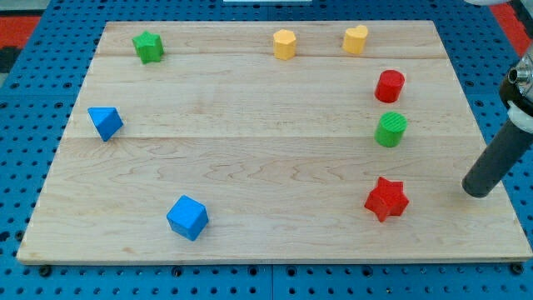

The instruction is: Push the red circle to the center

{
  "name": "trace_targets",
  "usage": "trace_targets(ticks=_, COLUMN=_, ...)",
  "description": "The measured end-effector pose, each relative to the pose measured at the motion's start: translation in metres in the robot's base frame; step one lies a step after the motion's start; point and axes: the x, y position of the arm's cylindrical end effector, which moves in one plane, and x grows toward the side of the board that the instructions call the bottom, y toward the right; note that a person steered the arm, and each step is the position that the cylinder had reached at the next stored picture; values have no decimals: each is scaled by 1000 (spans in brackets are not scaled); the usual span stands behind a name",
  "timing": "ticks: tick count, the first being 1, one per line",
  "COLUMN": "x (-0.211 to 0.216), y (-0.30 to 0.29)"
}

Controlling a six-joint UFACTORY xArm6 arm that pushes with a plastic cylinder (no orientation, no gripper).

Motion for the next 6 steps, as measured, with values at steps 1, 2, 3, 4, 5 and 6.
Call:
trace_targets(ticks=1, x=-52, y=-5)
trace_targets(ticks=2, x=-101, y=-61)
trace_targets(ticks=3, x=-165, y=-22)
trace_targets(ticks=4, x=-212, y=-2)
trace_targets(ticks=5, x=-170, y=-68)
trace_targets(ticks=6, x=-147, y=-145)
